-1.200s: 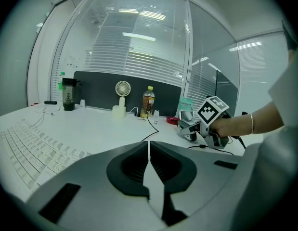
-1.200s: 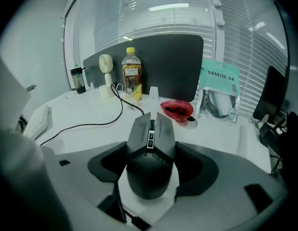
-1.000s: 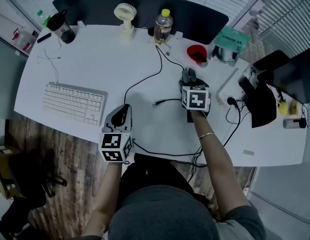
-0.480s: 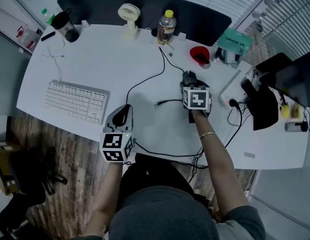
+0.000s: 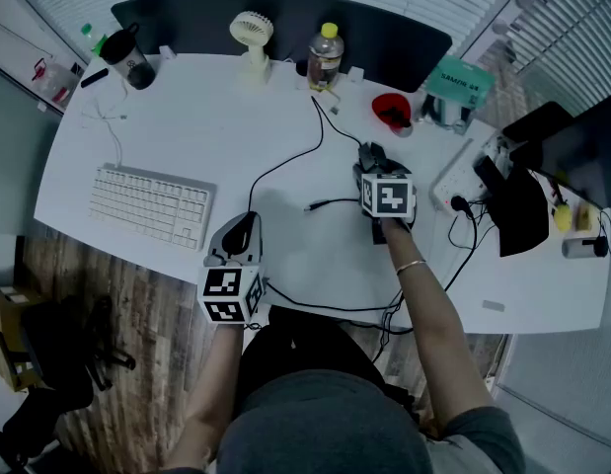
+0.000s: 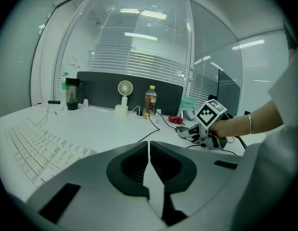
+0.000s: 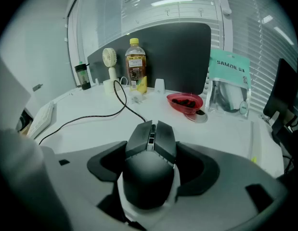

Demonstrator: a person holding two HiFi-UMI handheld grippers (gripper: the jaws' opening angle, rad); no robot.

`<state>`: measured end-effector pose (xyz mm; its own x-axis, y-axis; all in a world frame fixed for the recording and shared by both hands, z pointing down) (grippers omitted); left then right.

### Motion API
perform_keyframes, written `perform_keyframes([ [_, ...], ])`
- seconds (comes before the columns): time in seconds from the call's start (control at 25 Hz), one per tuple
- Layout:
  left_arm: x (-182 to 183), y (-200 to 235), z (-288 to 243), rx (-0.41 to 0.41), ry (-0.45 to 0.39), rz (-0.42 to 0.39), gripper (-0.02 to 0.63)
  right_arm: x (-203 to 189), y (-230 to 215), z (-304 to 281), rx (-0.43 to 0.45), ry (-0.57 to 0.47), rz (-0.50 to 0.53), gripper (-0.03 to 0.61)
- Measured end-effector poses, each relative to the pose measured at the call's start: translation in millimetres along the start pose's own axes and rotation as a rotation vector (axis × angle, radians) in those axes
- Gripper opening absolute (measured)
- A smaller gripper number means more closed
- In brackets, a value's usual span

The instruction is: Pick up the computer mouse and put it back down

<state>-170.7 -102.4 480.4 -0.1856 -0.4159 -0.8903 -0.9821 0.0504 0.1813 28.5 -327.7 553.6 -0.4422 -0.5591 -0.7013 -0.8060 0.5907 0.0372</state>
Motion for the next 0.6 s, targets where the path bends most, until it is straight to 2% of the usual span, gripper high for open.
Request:
perform_keyframes([
  [0.16,2.6,0.1,-0.2,-0.003,-0.006,-0.005,0.031,-0.4,2.3,-1.4,0.002,-0.002,0.023,0.308],
  [0.24,3.2,-0.1,0.1,-0.005,-0.008,-0.008,0.031,0.4,2.7,1.4,-0.003,-0.012,0.02,0.332],
  [0.6,5.9,-4.3,1.6,-0.031,-0.02,-0.027,0.031,14.5,3.4,32.4,-0.019,-0.124,-0.026,0.314],
])
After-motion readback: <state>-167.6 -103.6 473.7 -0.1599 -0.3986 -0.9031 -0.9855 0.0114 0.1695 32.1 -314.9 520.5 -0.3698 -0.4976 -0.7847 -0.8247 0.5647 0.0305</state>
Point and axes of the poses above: the fingertips, and each gripper's own axes: z backward along the fingers, y to its left, x out of its top, the point moved 3 cm from there along z, backward along the fingers, and after that the axes turned 2 degrees about z, right-handed, at the moved point
